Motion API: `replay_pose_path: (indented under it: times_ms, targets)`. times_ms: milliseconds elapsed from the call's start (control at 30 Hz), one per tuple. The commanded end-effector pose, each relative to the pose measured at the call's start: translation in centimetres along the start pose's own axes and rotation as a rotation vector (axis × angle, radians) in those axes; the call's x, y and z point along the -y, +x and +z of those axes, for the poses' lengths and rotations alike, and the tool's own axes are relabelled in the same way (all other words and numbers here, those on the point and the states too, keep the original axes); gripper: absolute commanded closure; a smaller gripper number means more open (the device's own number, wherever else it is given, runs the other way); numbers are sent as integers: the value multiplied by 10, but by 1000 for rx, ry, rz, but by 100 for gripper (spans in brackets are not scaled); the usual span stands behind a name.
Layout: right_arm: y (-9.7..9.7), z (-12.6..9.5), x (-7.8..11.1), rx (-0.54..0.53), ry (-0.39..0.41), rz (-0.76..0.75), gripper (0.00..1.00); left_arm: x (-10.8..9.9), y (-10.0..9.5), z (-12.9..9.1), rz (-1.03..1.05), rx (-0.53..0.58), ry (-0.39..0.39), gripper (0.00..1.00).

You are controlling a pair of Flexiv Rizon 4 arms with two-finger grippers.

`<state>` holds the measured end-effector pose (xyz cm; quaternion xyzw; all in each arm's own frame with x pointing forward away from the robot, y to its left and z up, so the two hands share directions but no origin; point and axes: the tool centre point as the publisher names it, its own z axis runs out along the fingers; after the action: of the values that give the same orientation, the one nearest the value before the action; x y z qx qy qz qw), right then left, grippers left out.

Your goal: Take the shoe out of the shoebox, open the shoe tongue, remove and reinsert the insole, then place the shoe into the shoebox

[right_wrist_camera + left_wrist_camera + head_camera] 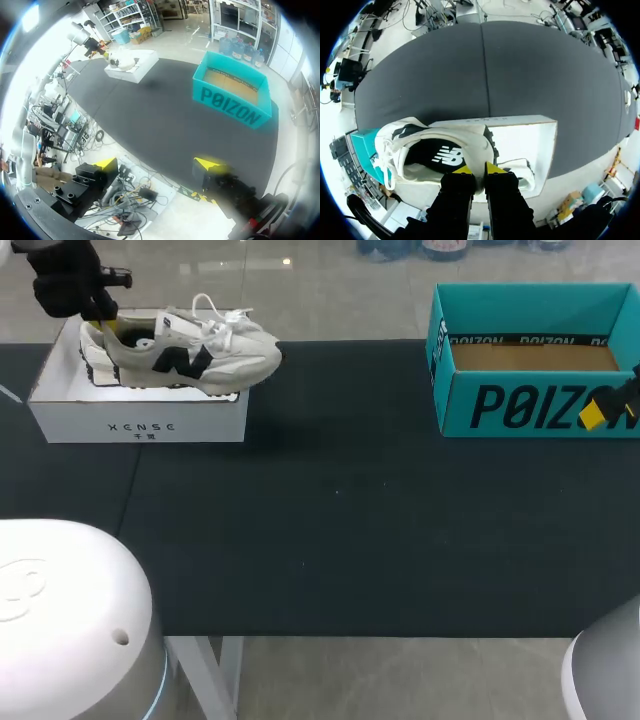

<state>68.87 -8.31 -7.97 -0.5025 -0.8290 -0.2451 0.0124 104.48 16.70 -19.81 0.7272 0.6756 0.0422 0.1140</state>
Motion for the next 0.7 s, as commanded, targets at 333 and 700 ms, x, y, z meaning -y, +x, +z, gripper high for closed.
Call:
replay_pose_path:
  times_ms: [333,700]
  targets:
    - [-1,1,-3,-1,6,1,0,49,-135,41,-15,40,34,100]
    - [-1,1,-3,-1,6,1,0,83,-213,72,55,56,100,100]
